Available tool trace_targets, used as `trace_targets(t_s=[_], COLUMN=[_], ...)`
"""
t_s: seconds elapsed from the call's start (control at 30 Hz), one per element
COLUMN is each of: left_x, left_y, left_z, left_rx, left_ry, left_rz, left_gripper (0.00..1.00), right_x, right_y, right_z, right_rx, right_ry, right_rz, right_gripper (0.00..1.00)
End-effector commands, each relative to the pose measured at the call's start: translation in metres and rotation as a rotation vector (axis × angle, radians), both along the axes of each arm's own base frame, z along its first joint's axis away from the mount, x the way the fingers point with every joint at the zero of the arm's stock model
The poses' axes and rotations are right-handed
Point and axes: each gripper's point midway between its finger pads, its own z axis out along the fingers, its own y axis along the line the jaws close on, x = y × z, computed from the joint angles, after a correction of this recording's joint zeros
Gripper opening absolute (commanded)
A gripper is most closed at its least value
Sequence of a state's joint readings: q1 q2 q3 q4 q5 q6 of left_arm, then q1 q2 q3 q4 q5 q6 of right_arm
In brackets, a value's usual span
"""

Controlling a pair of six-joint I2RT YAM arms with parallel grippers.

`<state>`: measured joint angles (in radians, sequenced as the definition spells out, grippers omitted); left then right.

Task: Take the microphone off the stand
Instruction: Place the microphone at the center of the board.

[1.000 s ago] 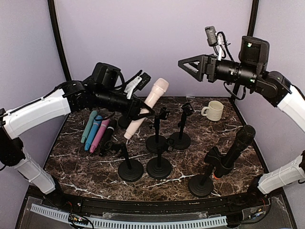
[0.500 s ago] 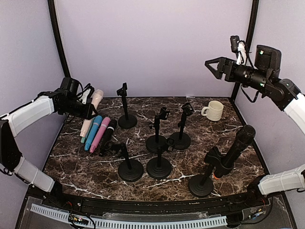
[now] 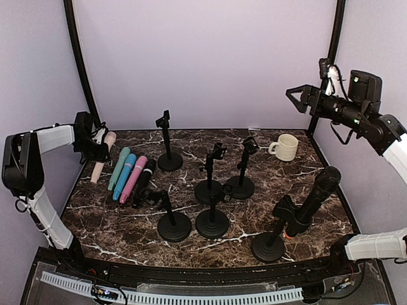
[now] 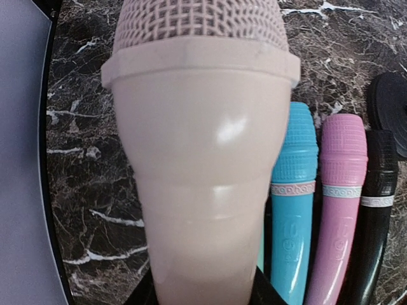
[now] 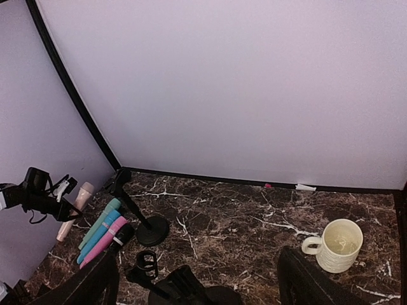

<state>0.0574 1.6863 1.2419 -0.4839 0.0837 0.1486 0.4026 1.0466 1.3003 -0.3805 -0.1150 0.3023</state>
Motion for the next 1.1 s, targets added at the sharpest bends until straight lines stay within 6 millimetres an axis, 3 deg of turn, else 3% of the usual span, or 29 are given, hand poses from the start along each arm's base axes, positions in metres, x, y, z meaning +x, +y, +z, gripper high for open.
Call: trace_targets(t_s=[0.0,0.07,0.27,0.47,0.83,1.07], left_x=[0.022,0.026,0.032,0.029,0.022,0.023], left_y=[0.005,0.008,0.014,0.011,0.011,0.012], left_z=[-0.008,-0.029,-0.048,-0.068,-0.088,-0.082], left_rx=[0.02,0.026,-0.004,-0.045,-0.071,-0.065], left_ry=[0.008,0.06,0.094,0.148,0.214,0.206], left_rz=[-0.048,-0.047,-0.032,-0.039,-0.03,-0.023], left_gripper=[0.13,0.13,0.14,0.3,0.52,0.59], right_x=[-0.005,-0.007,-0.012,-0.015,-0.023,-0.026], right_y=[-0.005,-0.006,-0.01,-0.008,-0.009,-0.012], right_z=[0.005,0.006,0.008,0.013,0.022,0.023], right_rx=[0.034,0.037,0.041,0.073,0.087,0.071], right_ry=[-0.012,-0.014,-0.013,-0.011,-0.013,-0.008], right_rz=[-0.001,-0.005,-0.013,0.002,0.016,0.007], right_gripper=[0.87,0.87,0.87,0.87,0.87,0.87])
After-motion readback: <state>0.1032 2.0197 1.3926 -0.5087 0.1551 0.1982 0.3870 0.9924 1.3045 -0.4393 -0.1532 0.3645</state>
